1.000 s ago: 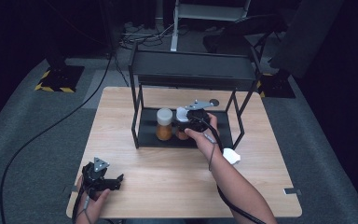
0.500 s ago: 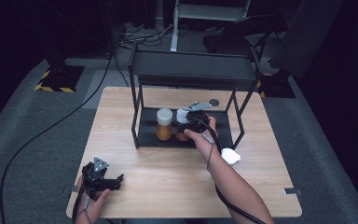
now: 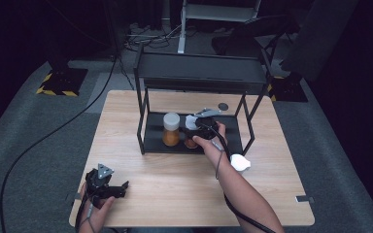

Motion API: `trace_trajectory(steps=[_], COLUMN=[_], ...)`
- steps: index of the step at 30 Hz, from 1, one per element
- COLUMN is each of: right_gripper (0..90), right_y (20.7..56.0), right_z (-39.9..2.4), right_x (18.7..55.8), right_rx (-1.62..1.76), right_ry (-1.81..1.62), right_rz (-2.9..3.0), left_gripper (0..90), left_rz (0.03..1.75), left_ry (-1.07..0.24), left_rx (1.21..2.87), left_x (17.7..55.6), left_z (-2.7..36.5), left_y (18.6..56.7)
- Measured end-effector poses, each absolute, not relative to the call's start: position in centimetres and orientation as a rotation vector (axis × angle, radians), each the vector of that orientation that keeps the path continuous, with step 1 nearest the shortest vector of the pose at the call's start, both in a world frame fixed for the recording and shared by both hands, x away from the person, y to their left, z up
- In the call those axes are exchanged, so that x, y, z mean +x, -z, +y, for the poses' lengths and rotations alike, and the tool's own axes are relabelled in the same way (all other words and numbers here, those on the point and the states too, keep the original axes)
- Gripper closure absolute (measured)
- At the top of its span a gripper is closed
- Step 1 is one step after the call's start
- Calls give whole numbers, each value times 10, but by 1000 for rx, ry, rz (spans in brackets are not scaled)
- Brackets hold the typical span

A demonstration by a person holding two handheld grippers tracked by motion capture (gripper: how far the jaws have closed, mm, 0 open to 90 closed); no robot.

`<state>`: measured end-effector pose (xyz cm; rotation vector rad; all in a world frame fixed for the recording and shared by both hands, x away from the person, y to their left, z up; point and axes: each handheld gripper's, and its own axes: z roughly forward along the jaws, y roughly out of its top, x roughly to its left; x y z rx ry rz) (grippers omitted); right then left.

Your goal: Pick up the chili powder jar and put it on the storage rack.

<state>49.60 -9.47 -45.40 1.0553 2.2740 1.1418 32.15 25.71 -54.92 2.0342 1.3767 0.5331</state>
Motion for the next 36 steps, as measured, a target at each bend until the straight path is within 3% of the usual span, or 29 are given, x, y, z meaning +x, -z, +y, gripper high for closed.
trace_trajectory(steps=[8,15,36], right_gripper=[298,203,182], right_y=[455,448,407], right_z=[-97,-100,-138], right_x=[494,494,460], right_rx=[1065,1109,1059], right_ry=[-1148,-1187,-1221], right_rz=[2267,2257,2198], left_gripper=[3,3,3], left_rz=[1377,1377,1378], left_ry=[-533,-533,-534], left_rx=[2037,2034,2034], left_x=[321,322,322], left_z=[257,257,257], left_y=[549,549,549])
